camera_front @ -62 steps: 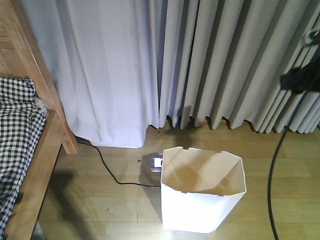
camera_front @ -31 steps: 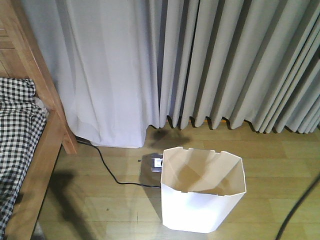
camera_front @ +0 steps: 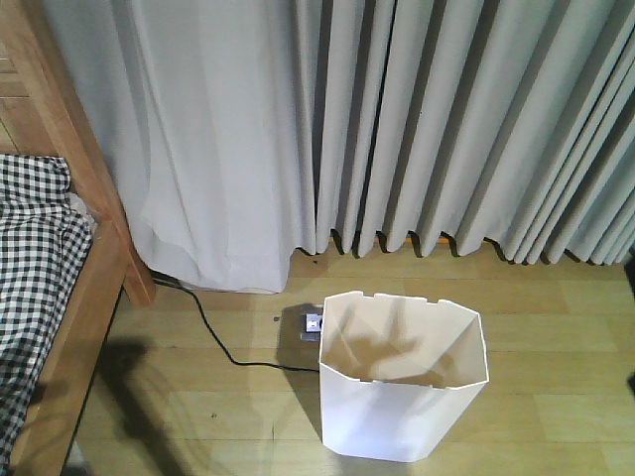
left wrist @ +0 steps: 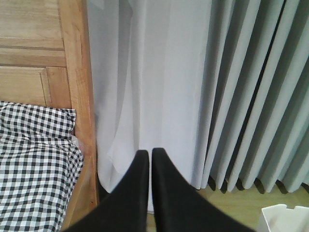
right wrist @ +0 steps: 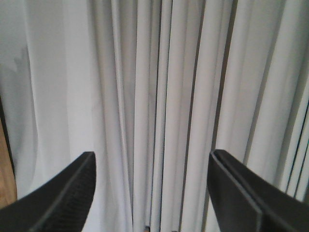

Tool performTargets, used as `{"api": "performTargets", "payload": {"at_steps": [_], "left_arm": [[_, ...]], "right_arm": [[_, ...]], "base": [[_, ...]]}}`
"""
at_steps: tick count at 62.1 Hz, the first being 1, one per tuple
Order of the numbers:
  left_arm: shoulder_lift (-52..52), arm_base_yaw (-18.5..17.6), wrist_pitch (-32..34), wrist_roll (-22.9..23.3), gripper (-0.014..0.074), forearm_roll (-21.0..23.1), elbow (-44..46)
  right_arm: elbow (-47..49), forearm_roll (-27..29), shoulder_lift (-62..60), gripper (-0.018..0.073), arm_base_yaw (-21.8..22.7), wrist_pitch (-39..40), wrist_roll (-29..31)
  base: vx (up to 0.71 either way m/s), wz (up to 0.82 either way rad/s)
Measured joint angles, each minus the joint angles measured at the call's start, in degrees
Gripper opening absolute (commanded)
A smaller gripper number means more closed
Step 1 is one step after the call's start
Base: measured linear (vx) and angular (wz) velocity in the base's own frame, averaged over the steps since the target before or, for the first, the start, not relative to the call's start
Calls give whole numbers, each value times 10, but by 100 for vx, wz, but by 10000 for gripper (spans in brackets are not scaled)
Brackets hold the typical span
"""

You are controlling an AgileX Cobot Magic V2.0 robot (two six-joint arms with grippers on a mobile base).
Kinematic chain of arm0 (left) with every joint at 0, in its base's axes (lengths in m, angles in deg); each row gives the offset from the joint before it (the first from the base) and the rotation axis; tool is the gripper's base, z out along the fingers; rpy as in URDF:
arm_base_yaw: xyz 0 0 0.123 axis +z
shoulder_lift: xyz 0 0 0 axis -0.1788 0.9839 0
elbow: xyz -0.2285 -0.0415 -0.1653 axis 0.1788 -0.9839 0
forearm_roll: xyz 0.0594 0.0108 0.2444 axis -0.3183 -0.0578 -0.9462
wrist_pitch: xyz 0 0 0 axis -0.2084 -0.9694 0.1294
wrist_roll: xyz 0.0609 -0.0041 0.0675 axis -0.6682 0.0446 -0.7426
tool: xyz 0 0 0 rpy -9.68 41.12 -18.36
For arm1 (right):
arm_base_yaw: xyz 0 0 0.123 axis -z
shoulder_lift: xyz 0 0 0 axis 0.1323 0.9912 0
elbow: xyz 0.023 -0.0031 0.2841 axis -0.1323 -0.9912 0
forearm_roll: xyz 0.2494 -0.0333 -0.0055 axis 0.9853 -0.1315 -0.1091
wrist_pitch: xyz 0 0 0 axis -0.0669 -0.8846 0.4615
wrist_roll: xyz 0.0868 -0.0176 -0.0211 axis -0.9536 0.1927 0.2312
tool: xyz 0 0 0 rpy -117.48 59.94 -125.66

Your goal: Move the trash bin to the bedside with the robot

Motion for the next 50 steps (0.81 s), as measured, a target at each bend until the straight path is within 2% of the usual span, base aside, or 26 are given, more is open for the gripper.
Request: {"api": "performTargets", "payload": {"at_steps": [19,26,36,50], "left_arm": [[0,0,0,0,-6,0,0],[0,0,0,0,-6,0,0],[0,0,0,0,-6,0,0],[0,0,0,0,-6,0,0]], "right_arm": [[-36,20,-66,463,0,-6,-6],[-36,10,-66,331,0,-6,-6],[-36,-11,-66,-9,0,-4,-6],[-36,-3,-66,-11,0,34,-6]], "base": [[0,0],[0,0],[0,0],[0,0]]}}
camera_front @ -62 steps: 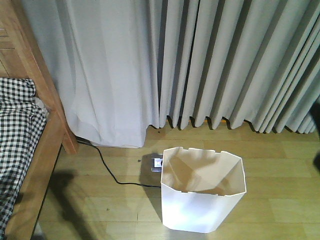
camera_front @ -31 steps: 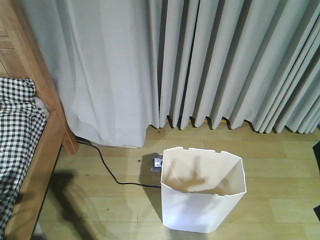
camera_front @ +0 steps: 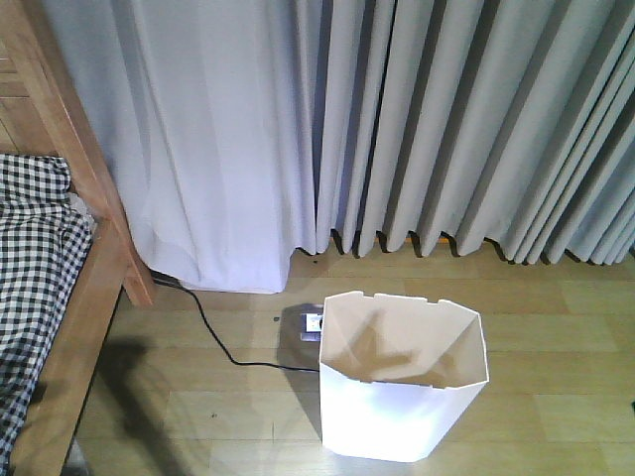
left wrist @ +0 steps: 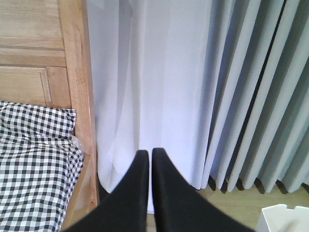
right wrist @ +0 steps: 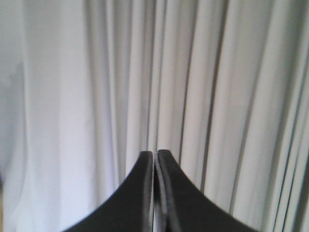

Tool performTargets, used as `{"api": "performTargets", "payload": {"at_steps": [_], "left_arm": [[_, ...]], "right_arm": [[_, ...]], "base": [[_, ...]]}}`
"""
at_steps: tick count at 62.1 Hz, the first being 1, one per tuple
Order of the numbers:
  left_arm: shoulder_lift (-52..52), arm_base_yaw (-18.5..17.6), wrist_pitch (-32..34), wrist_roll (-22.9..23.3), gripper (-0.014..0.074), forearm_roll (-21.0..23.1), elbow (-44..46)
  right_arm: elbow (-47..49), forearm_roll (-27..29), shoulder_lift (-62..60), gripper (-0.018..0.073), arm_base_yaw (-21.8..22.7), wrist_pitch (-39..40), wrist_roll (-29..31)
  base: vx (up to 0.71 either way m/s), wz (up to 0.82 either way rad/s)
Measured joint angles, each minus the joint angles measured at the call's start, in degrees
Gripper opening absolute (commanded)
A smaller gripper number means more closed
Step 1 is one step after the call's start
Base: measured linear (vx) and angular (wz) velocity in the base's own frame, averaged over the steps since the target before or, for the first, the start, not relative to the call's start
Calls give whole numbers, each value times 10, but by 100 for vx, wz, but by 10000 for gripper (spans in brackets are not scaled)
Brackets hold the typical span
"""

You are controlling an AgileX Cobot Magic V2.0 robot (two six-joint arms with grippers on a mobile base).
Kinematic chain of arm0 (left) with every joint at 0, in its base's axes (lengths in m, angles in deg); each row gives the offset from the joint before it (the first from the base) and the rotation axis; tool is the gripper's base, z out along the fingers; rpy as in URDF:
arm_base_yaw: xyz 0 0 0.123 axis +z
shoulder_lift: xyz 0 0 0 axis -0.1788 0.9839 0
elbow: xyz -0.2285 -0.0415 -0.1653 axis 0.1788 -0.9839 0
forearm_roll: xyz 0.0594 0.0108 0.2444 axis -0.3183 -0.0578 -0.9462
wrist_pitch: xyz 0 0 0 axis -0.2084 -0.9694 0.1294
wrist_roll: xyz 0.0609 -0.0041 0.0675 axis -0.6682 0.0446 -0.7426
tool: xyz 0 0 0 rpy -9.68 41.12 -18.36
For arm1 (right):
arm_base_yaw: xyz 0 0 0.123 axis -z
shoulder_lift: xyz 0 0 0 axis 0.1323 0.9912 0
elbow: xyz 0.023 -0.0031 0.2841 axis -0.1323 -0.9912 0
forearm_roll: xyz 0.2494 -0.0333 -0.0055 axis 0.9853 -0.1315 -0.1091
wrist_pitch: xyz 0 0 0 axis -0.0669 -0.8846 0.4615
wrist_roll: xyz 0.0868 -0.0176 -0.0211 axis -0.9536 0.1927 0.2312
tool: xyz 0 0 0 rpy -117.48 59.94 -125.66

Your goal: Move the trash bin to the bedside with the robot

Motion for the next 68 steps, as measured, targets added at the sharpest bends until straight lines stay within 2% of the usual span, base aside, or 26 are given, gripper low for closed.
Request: {"api": "performTargets", "payload": {"at_steps": [28,38,45,58,63,68], "left_arm": [[0,0,0,0,-6,0,0],[0,0,0,0,-6,0,0],[0,0,0,0,-6,0,0],[0,0,0,0,-6,0,0],[0,0,0,0,-6,0,0],[0,0,0,0,-6,0,0]], "right_arm": [[0,18,0,-9,0,13,0],[-17,-10,0,-9,0,39,-23],[-30,-96,0,-9,0,47,-111],[-69,-342,0,-9,0,87,-362],[-87,-416,-5,-9,0,107,-421],[-105,-448,-22,-9,0,114,-442]], "base": [[0,0],[0,0],[0,0],[0,0],[0,0],[0,0]]}}
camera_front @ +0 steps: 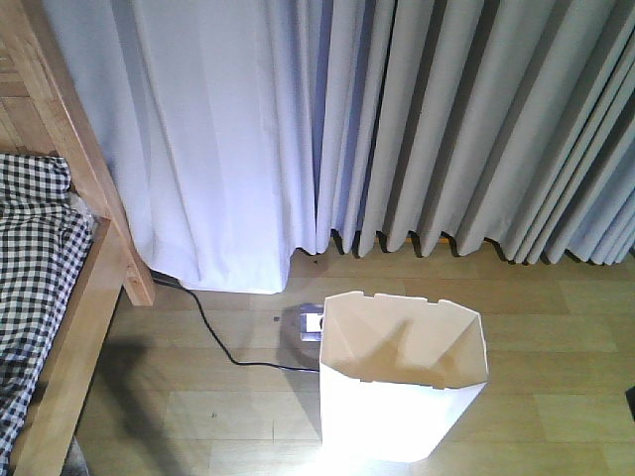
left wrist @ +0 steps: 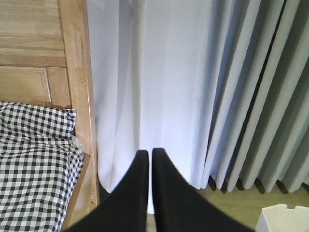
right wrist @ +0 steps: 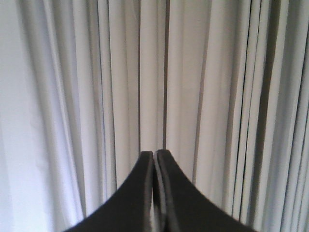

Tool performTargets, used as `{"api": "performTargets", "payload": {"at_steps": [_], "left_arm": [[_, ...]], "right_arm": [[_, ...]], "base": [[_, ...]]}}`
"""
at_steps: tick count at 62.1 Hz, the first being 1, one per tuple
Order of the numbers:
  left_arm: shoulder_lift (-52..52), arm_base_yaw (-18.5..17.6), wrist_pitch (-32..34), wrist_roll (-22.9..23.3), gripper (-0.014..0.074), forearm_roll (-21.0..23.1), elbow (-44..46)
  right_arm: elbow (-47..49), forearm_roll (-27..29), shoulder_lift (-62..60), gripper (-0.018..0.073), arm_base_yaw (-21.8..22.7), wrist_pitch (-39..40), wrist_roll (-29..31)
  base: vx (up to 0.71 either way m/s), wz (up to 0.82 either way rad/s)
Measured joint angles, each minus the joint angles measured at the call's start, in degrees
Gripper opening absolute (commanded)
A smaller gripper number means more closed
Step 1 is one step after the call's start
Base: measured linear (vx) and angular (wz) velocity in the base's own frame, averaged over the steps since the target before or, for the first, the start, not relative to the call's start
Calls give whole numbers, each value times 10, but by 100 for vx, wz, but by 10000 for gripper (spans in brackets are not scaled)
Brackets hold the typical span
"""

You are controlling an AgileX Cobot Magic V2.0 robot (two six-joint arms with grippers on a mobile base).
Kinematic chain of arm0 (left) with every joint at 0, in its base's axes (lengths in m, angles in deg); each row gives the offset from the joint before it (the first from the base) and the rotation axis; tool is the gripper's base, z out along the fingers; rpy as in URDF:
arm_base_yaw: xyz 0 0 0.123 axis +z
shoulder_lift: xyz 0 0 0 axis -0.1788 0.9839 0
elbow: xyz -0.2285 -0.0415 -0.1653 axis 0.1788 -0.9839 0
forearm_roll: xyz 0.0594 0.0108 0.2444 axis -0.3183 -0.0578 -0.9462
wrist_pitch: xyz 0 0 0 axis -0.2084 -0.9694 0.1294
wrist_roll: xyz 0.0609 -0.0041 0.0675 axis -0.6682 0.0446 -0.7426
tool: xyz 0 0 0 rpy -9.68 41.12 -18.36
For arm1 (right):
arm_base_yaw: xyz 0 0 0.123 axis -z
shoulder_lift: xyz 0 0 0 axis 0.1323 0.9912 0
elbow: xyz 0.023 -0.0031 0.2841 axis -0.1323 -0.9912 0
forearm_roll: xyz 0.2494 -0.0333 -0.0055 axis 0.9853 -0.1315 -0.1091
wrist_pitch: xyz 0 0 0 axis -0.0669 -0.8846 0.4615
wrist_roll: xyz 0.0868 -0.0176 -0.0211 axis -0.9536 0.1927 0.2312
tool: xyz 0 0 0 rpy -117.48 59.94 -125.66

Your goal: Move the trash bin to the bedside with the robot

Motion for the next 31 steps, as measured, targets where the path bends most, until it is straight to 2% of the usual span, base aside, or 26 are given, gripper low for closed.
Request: {"api": "performTargets", "payload": {"at_steps": [31], "left_arm": [[0,0,0,0,-6,0,0]], "right_arm": [[-4,-16,-7,-9,0,-4,-25]], "base": [[0,0]]}}
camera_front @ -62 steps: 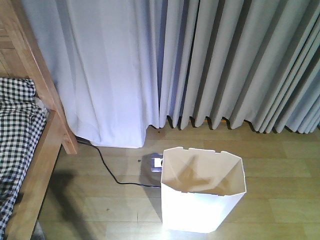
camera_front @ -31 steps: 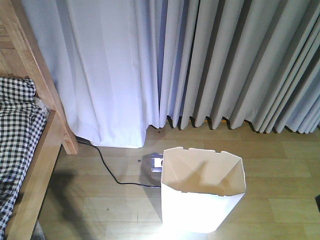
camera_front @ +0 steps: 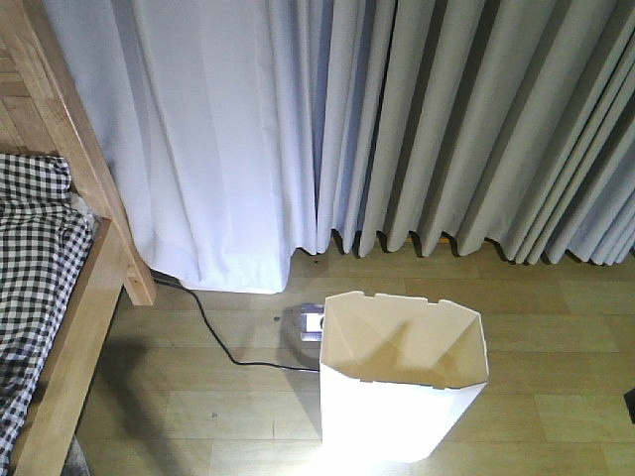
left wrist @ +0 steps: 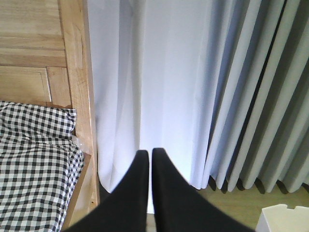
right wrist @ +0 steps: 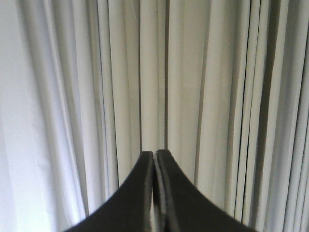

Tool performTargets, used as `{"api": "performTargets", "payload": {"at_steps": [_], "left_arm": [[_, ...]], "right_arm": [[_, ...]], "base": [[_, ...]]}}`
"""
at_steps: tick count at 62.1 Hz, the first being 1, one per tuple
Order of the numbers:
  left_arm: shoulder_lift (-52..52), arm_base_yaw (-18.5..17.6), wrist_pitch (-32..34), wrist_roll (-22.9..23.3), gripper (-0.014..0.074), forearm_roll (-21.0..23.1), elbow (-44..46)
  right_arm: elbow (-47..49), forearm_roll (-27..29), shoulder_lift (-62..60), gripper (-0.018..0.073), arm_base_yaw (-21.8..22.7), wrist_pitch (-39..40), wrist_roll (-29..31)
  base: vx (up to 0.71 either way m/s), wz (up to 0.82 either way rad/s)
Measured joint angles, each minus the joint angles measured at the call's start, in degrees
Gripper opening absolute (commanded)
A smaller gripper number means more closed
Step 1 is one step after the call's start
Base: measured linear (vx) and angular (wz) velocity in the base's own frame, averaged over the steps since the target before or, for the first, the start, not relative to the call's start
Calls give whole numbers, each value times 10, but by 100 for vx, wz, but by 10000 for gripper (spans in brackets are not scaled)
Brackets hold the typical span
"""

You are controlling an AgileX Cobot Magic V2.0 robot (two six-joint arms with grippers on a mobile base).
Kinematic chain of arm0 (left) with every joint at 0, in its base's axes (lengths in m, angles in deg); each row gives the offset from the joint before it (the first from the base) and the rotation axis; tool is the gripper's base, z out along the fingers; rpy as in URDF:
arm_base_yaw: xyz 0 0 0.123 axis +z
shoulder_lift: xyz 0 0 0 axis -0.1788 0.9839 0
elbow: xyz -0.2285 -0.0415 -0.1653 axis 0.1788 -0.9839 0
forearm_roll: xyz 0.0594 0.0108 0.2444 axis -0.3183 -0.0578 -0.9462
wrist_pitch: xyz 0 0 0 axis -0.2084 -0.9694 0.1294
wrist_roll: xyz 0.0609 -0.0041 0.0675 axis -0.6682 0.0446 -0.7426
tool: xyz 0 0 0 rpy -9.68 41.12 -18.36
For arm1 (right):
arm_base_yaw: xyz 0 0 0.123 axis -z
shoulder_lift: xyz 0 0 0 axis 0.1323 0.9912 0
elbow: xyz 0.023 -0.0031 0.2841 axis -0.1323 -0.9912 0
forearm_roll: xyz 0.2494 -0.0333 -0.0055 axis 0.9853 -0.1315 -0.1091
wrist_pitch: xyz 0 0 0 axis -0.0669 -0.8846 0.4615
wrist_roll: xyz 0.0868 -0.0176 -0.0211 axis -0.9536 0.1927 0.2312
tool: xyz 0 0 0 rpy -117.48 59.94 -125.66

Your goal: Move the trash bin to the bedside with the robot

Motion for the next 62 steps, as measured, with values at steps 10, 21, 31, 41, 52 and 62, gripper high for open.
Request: {"api": "performTargets", "payload": {"at_steps": [10,21,31,41,52,62], "left_arm": [[0,0,0,0,-6,0,0],[0,0,0,0,-6,0,0],[0,0,0,0,-6,0,0],[0,0,0,0,-6,0,0],[0,0,0,0,-6,0,0],[0,0,0,0,-6,0,0]], "right_arm": [[0,0,0,-9,0,-17,0],[0,0,0,-9,0,-26,0],[0,-1,0,-9,0,-25,0],[0,-15,0,-9,0,-11,-12],[0,-22,0,-9,0,-6,-22],[0,-22,0,-9,0,-6,-22]], "base": [[0,0],[0,0],[0,0],[0,0],[0,0],[0,0]]}}
